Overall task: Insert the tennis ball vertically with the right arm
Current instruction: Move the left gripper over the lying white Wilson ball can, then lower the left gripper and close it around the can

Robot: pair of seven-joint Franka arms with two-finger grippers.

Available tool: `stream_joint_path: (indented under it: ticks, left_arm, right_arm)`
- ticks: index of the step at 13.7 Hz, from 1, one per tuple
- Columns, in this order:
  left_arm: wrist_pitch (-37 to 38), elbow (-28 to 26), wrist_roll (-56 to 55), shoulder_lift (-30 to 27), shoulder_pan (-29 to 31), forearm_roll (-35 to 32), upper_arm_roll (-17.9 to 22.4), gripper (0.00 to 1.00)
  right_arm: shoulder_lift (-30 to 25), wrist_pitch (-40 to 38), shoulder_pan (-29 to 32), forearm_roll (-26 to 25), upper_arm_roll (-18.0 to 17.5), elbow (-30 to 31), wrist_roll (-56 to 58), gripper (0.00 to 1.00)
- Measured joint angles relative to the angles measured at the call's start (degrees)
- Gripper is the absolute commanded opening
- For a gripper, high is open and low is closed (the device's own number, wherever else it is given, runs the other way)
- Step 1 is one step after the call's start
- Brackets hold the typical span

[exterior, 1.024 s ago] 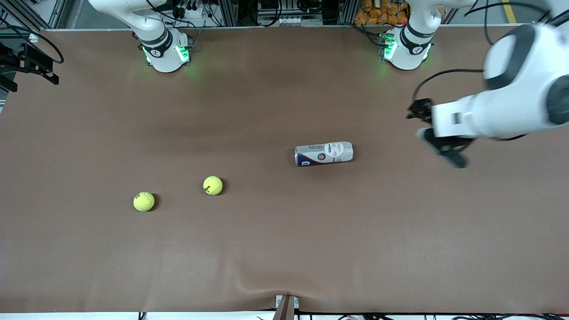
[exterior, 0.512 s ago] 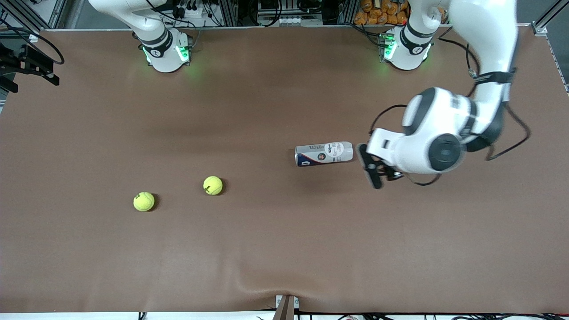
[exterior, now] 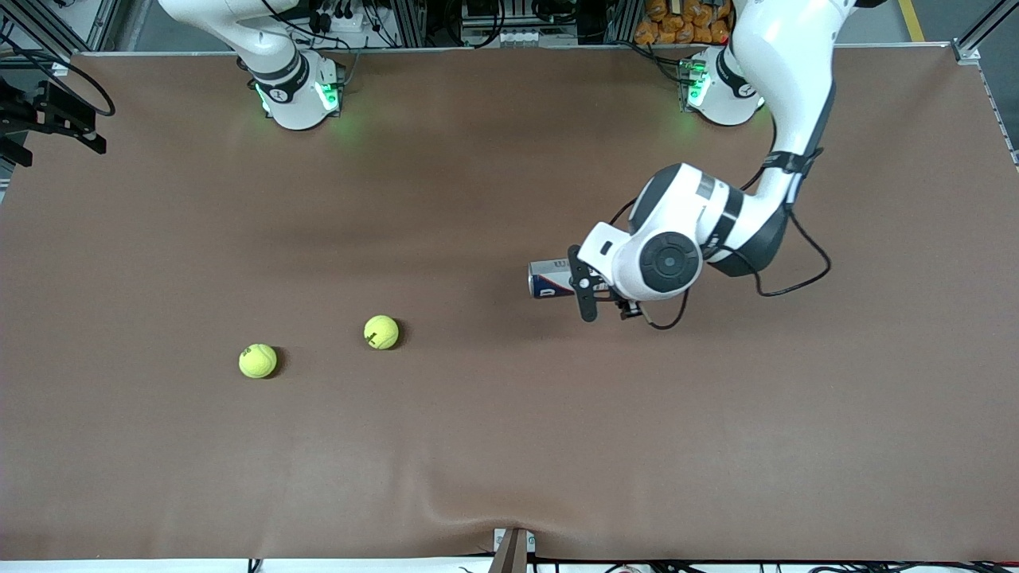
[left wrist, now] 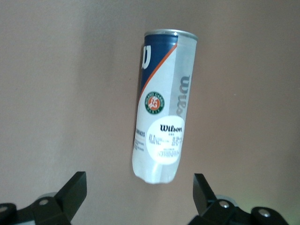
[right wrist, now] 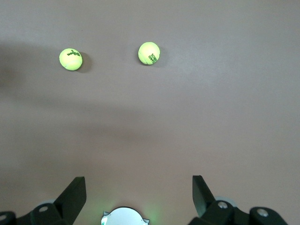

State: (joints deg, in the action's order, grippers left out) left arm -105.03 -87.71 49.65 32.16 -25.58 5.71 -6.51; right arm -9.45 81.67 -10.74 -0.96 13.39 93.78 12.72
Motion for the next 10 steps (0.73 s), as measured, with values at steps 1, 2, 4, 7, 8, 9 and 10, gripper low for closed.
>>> stream_joint_path:
  ticks: [1,2,4,7,8,9,10]
  left_arm:
    - [-0.9,-0.18,0.14,0.6,-0.33,-0.64,-0.05,1.0]
    - [-2.04,-0.65,0.29,1.21,-1.07,-2.3,-0.12,1.0]
    - [-4.92,-2.31,-0.43,2.12,-3.55,-5.14,-0.18,1.0]
    - [-8.65,-4.19,-3.15,2.56,-5.87,-5.91,-0.21,1.0]
    - [-9.75,-4.68,-3.69,2.56,-6.48,-5.97,-0.23,1.0]
    - [-11.21,-5.58,-4.59,2.56,-7.23,-6.18,-0.23,1.0]
    - [-13.4,-7.09,-5.26,2.56,-7.83,-6.41,-0.24,1.0]
  right_arm:
    - [0.02,0.0,0.0,0.0,0.0,0.0,0.0,1.0]
    - [0.06,0.01,0.0,0.0,0.01,0.01,0.0,1.0]
    - [0.19,0.01,0.0,0.0,0.01,0.01,-0.01,1.0]
    - [0.31,0.01,0.01,0.0,0.02,0.02,-0.01,1.0]
    - [0.32,0.01,0.02,0.0,0.02,0.02,-0.02,1.0]
    - [0.33,0.01,0.03,0.0,0.03,0.02,-0.02,1.0]
    - [0.33,0.01,0.03,0.0,0.04,0.02,-0.02,1.0]
